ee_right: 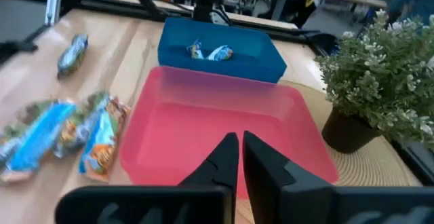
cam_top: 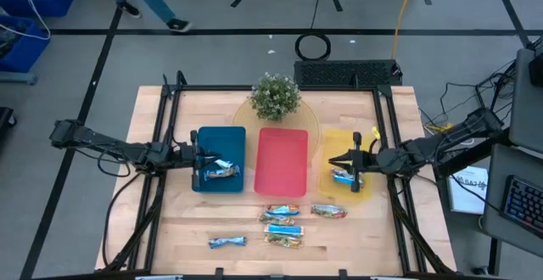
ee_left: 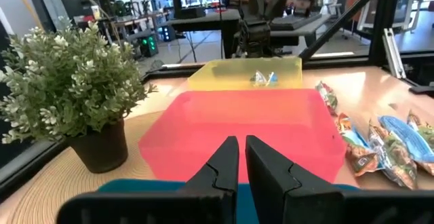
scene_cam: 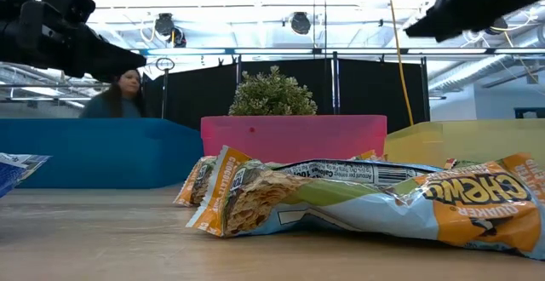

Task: Pick and place Granola Bars by type
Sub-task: Put the blue granola bar into the blue bin

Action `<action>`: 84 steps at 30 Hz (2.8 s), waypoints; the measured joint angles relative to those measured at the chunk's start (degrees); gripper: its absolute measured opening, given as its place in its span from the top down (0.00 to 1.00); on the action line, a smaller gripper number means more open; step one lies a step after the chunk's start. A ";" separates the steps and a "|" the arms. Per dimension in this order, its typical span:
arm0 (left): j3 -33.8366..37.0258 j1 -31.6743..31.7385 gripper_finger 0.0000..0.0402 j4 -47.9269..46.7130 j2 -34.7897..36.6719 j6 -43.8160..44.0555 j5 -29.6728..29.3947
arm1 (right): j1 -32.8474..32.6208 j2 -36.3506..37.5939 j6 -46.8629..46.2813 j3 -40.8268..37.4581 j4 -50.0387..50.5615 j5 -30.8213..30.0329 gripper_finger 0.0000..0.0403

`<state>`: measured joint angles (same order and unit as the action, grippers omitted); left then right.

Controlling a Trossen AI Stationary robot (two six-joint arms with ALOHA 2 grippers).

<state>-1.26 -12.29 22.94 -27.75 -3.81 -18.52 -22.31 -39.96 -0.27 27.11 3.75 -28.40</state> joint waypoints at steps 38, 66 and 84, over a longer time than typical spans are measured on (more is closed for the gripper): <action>-66.12 -27.29 0.93 -73.24 -44.99 34.83 -17.97 | 0.07 21.48 21.16 -24.61 -32.70 2.96 1.00; -85.44 -35.28 0.17 -82.68 -86.67 54.55 11.38 | 0.07 21.48 21.13 -24.74 -32.65 2.97 1.00; -73.99 -30.75 0.17 -72.37 -86.87 55.14 18.94 | 0.07 21.46 21.77 -24.74 -32.65 2.99 1.00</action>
<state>-75.24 -43.05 -49.43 -114.61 51.33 0.42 -22.24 -18.50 21.50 2.37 -28.91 -25.41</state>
